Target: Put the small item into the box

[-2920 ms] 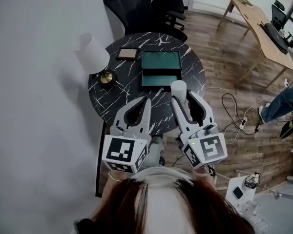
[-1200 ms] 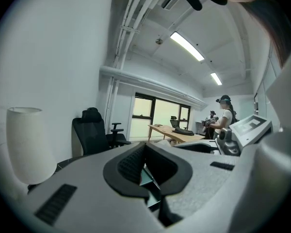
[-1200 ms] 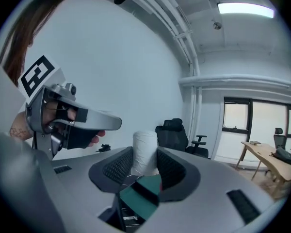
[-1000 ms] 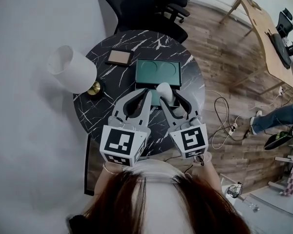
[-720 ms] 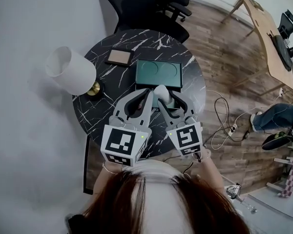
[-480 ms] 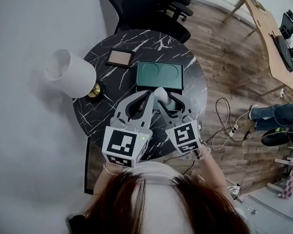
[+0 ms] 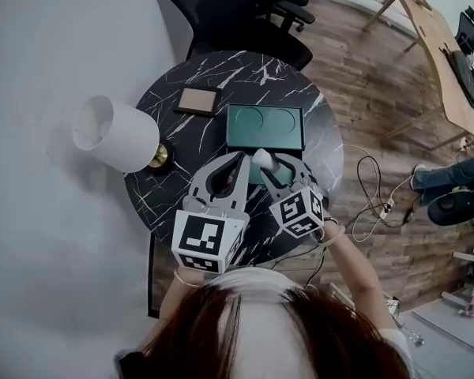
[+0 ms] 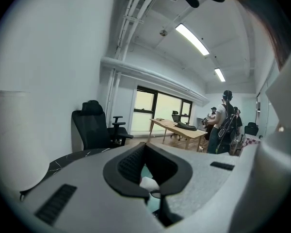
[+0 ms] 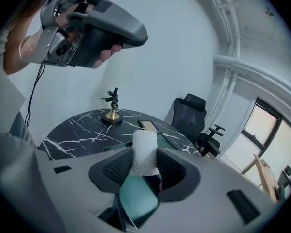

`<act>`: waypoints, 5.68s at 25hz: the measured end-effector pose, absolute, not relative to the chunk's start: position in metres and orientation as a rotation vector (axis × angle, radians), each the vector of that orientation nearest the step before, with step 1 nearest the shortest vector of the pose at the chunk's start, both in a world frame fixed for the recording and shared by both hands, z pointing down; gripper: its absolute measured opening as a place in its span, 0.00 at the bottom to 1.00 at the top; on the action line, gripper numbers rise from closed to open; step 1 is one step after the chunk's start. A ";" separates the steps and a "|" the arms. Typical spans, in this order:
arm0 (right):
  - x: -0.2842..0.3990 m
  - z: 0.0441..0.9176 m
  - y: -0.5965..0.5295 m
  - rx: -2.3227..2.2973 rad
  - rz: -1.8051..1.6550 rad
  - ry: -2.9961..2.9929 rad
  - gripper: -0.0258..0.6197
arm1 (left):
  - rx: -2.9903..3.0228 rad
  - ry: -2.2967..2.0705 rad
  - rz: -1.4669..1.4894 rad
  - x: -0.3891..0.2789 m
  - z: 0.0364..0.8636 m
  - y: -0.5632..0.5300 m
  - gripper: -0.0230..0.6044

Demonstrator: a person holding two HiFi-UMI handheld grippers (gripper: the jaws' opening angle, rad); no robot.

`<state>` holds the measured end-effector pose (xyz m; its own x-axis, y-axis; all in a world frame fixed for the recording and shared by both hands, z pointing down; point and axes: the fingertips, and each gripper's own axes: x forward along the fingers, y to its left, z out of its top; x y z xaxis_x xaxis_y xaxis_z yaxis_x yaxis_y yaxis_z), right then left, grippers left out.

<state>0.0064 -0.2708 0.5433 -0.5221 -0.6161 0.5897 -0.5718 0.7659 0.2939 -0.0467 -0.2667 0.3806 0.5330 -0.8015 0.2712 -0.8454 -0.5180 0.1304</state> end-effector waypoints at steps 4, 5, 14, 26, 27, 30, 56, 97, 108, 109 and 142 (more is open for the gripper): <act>0.008 0.570 -0.278 0.815 -0.113 -2.203 0.32 | 2.523 -1.403 0.269 -0.051 0.384 -0.274 0.05; 0.008 0.577 -0.279 0.796 -0.125 -2.188 0.32 | 2.521 -1.406 0.268 -0.052 0.384 -0.275 0.05; 0.002 0.633 -0.284 0.646 -0.115 -2.104 0.32 | 2.498 -1.441 0.258 -0.066 0.388 -0.282 0.05; 0.003 0.678 -0.285 0.529 -0.030 -2.030 0.32 | 2.466 -1.464 0.267 -0.072 0.395 -0.286 0.05; 0.004 0.681 -0.285 0.522 -0.022 -2.025 0.32 | 2.464 -1.463 0.267 -0.072 0.396 -0.286 0.05; 0.006 0.689 -0.285 0.508 0.001 -2.005 0.32 | 2.458 -1.466 0.275 -0.072 0.398 -0.286 0.05; 0.004 0.671 -0.285 0.615 0.098 -2.041 0.37 | 2.457 -1.455 0.305 -0.069 0.401 -0.277 0.05; 0.035 0.542 -0.215 1.141 0.160 -2.234 0.19 | 2.565 -1.478 0.265 -0.053 0.360 -0.186 0.05; 0.035 0.509 -0.184 1.265 0.158 -2.311 0.15 | 2.594 -1.494 0.256 -0.051 0.349 -0.151 0.05; 0.035 0.507 -0.180 1.271 0.158 -2.312 0.14 | 2.596 -1.496 0.253 -0.050 0.348 -0.148 0.05; 0.052 0.414 -0.061 1.549 0.188 -2.465 0.09 | 2.628 -1.531 0.213 -0.048 0.325 -0.044 0.05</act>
<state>0.0520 -0.0607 0.4144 -0.4182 -0.8716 0.2558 -0.9003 0.4351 0.0107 -0.0482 -0.0438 0.3246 0.4869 -0.8574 0.1665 -0.8703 -0.4923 0.0099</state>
